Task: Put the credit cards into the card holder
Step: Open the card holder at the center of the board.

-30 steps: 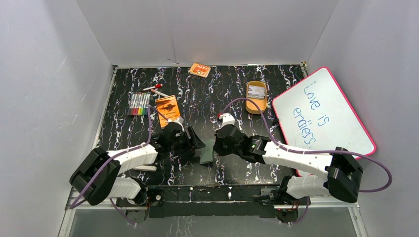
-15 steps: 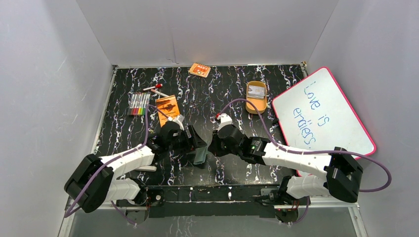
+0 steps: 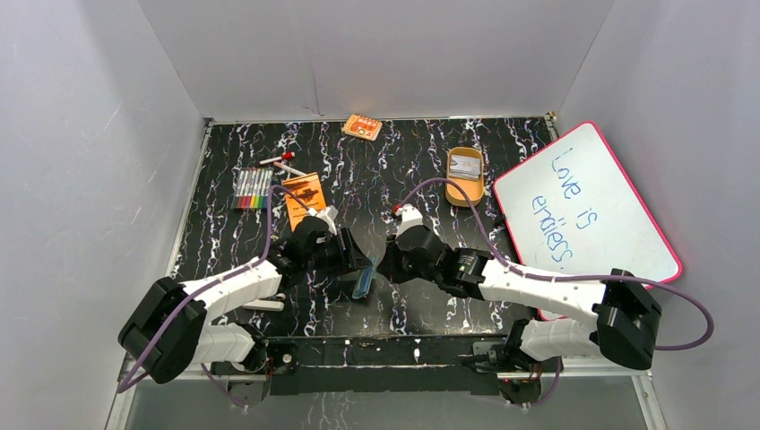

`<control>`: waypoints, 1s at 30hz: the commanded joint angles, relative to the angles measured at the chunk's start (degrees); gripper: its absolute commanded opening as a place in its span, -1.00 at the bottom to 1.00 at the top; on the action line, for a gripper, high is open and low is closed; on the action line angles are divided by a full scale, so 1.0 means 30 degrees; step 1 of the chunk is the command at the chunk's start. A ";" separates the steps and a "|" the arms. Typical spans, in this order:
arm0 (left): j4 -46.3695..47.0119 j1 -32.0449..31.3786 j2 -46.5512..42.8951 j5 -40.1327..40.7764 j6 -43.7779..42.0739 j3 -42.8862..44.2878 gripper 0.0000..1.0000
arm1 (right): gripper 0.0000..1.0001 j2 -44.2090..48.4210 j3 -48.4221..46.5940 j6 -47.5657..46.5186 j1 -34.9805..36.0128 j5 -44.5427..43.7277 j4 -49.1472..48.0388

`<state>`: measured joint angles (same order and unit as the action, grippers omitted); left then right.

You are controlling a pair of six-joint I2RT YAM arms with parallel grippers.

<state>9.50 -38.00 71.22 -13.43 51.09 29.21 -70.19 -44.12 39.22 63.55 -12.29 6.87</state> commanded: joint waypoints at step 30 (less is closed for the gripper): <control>-0.5123 -0.0076 -0.1721 0.2167 -0.0354 0.2077 -1.00 | 0.30 0.3196 0.2516 0.2026 0.0032 -0.1997 0.1255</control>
<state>-1.72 -38.00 68.40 -8.32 49.56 32.05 -63.44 -36.58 43.79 63.55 -16.47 9.56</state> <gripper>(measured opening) 0.020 0.498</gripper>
